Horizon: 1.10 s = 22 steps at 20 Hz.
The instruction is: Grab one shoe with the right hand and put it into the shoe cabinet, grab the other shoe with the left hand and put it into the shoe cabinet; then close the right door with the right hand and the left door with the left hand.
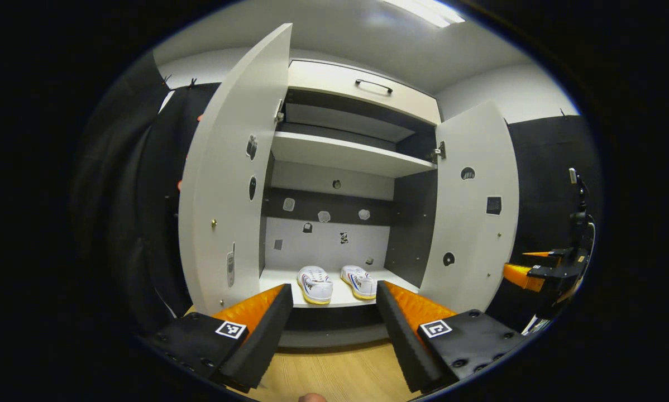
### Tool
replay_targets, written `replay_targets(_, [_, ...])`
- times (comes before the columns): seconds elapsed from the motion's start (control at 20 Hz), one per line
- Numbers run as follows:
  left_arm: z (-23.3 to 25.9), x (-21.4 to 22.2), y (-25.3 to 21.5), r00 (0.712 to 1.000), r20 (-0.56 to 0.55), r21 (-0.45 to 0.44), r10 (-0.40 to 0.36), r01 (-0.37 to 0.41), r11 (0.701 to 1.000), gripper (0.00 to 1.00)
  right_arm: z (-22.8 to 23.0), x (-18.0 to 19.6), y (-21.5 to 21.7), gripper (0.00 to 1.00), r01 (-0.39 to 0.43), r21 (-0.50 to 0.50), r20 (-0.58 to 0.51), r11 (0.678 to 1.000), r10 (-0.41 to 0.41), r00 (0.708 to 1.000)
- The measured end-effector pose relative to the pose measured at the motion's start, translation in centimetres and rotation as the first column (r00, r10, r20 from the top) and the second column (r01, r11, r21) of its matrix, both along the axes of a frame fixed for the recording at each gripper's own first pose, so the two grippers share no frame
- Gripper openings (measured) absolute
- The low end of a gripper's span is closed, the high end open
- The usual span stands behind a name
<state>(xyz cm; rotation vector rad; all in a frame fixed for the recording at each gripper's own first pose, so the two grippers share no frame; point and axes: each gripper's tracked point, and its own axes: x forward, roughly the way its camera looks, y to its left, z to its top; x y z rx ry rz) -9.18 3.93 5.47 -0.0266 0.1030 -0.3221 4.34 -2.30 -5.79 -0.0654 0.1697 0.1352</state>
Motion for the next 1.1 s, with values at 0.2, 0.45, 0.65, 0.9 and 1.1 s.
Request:
replay_targets(0.2, [0.8, -1.6, 2.0, 1.000, 0.009, 0.014, 0.022, -0.022, 1.000, 0.97, -0.9, -0.2, 2.8, 0.94, -0.036, -0.225, 0.037, 0.974, 0.045, 0.998])
replay_targets(0.45, [1.7, -3.1, 5.2, 0.999, 0.026, 0.003, 0.046, -0.046, 0.999, 0.95, 2.6, -0.5, -4.7, 0.94, 0.223, -0.140, 0.158, 0.965, -0.201, 0.967])
replay_targets(0.65, [2.2, -3.6, 7.4, 0.998, 0.033, -0.006, 0.060, -0.059, 0.998, 0.97, 1.9, 0.5, -7.4, 0.94, 0.285, -0.047, 0.137, 0.957, -0.277, 0.951])
replay_targets(0.9, [1.7, -3.6, 9.6, 0.997, 0.019, -0.007, 0.080, -0.080, 0.997, 0.97, 0.7, 3.1, -6.0, 0.94, 0.270, -0.006, 0.102, 0.963, -0.268, 0.958])
replay_targets(1.1, [1.2, -4.1, 11.4, 0.995, 0.011, -0.009, 0.098, -0.098, 0.995, 0.99, 0.4, 2.6, -3.8, 0.97, 0.265, -0.032, 0.094, 0.964, -0.261, 0.961])
